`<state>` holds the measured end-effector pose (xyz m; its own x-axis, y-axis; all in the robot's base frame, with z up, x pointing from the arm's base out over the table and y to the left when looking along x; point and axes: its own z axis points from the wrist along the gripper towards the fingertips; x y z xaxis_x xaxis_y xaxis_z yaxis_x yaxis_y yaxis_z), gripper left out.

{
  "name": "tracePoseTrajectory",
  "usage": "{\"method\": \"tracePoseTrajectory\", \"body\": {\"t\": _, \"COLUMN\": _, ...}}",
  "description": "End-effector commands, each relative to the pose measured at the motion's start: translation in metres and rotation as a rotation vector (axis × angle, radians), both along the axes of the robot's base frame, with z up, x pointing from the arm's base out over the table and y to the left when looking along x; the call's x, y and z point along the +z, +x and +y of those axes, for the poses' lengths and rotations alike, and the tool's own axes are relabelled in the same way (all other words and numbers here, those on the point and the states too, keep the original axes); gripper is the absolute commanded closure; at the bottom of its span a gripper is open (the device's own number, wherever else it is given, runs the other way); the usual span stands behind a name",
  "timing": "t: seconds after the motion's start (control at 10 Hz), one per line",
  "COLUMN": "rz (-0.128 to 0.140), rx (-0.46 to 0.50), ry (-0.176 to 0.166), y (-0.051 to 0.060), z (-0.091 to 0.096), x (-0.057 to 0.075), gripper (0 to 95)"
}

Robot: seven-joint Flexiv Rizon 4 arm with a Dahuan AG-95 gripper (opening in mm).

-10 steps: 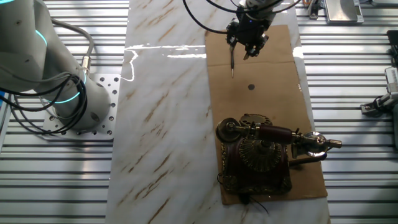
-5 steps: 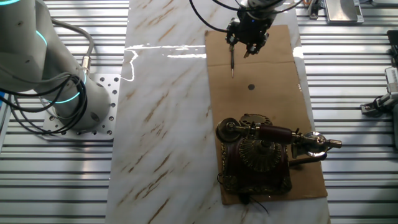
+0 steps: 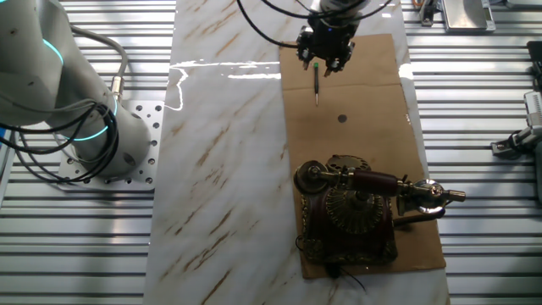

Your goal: Dial a number on an old rotary phone

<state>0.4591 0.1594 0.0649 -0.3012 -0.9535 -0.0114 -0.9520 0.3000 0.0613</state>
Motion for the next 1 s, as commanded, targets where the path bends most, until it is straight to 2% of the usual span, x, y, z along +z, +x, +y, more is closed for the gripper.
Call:
{"method": "tracePoseTrajectory", "body": {"t": 0.1, "rz": -0.019, "rx": 0.037, "ry": -0.015, "y": -0.001, "z": -0.001, "x": -0.007, "gripper": 57.0}}
{"method": "tracePoseTrajectory", "body": {"t": 0.7, "rz": -0.046, "rx": 0.037, "ry": -0.02, "y": 0.007, "z": -0.006, "x": -0.027, "gripper": 57.0}}
{"method": "tracePoseTrajectory", "body": {"t": 1.0, "rz": -0.05, "rx": 0.039, "ry": -0.025, "y": 0.011, "z": -0.004, "x": -0.036, "gripper": 57.0}}
